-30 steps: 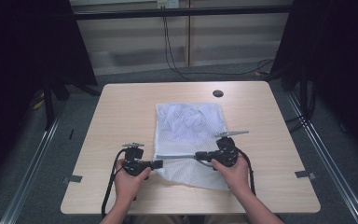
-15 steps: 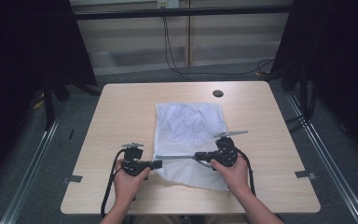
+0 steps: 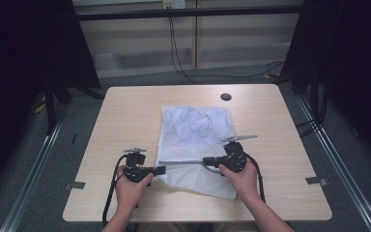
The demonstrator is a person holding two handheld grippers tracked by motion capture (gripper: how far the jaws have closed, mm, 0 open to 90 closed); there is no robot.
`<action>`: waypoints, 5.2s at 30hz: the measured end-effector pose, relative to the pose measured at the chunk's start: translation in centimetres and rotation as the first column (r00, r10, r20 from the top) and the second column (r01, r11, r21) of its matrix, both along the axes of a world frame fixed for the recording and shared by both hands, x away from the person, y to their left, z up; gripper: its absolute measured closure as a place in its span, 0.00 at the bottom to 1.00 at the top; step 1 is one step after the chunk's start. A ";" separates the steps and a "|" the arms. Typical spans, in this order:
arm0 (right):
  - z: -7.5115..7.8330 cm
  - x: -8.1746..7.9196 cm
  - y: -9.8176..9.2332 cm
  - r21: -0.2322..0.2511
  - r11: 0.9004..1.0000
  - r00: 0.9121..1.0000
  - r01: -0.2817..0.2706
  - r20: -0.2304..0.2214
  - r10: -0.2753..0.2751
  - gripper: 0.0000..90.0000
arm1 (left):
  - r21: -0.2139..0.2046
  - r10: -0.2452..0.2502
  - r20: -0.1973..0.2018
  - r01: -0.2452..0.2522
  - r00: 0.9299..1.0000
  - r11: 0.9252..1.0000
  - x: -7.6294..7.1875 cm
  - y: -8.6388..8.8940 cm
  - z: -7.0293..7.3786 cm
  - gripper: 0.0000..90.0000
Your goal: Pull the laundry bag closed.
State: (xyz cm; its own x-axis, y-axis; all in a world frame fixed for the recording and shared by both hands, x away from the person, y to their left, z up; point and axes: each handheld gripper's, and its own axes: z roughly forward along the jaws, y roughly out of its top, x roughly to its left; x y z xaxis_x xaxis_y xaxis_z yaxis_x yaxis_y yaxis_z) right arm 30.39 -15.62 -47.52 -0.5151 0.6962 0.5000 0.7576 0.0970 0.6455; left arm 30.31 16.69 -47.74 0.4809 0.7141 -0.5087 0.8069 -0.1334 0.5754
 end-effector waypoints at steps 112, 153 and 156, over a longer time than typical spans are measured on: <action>0.2 -0.3 -1.4 0.033 0.999 1.000 0.001 -0.029 0.000 0.97 | 0.021 0.009 -0.006 -0.009 1.000 1.000 -0.1 -0.1 0.4 0.99; 0.3 -0.1 -3.2 0.023 0.998 0.998 0.050 -0.030 -0.049 0.97 | 0.008 0.045 -0.007 -0.045 0.999 0.999 0.2 0.8 0.5 0.99; 0.3 -0.1 -3.4 0.031 0.998 0.998 0.057 -0.038 -0.056 0.96 | 0.011 0.042 -0.009 -0.042 0.999 0.999 0.2 0.8 0.5 0.99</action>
